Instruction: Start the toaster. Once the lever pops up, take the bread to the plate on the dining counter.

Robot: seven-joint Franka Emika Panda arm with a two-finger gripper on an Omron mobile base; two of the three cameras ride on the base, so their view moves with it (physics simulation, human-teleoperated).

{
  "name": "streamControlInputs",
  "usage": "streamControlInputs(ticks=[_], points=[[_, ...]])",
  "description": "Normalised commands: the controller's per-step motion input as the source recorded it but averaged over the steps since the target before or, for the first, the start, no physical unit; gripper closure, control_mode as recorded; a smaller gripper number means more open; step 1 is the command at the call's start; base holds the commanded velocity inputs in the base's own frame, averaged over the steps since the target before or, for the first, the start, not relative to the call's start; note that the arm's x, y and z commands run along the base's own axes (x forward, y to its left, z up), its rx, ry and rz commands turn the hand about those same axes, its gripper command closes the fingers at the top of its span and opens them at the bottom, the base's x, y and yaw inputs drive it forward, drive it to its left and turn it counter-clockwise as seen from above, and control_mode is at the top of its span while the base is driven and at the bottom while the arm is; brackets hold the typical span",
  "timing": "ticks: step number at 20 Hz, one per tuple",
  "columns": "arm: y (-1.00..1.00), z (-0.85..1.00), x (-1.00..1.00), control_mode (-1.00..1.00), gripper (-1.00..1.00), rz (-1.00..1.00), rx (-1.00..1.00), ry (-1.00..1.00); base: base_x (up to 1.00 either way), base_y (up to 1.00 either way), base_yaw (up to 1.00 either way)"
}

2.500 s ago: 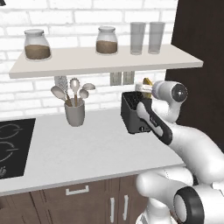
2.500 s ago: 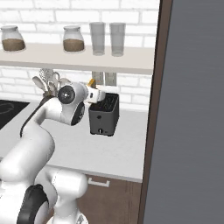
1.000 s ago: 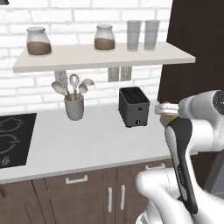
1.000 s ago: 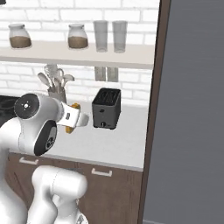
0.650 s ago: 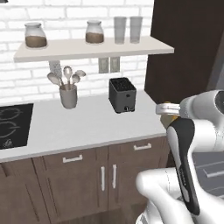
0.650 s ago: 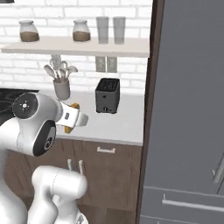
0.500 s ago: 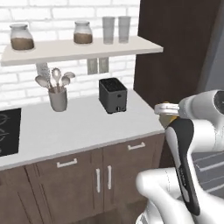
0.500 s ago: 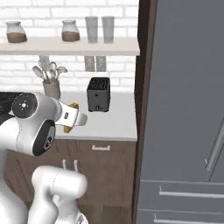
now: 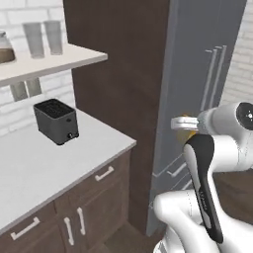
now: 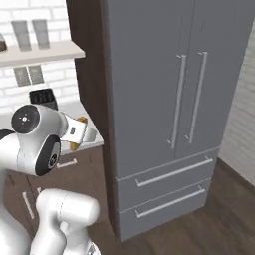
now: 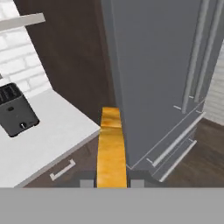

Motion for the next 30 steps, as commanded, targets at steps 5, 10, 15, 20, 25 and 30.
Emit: streamControlInputs(ticks=[5, 10, 15, 20, 25, 30], points=[[0.0, 0.0, 0.0, 1.0, 1.0, 0.0, 0.0, 0.0, -0.66, 0.0, -0.75], [0.0, 0.0, 0.0, 1.0, 1.0, 0.0, 0.0, 0.0, -0.43, -0.18, -0.73], [0.0, 0.0, 0.0, 1.0, 1.0, 0.0, 0.0, 0.0, -0.01, -0.42, -0.69], [0.0, 0.0, 0.0, 1.0, 1.0, 0.0, 0.0, 0.0, 0.35, -0.43, -0.62], [0.0, 0.0, 0.0, 1.0, 1.0, 0.0, 0.0, 0.0, 0.9, -0.17, -0.48], [0.0, 0.0, 0.0, 1.0, 1.0, 0.0, 0.0, 0.0, 1.0, 0.0, -0.33]])
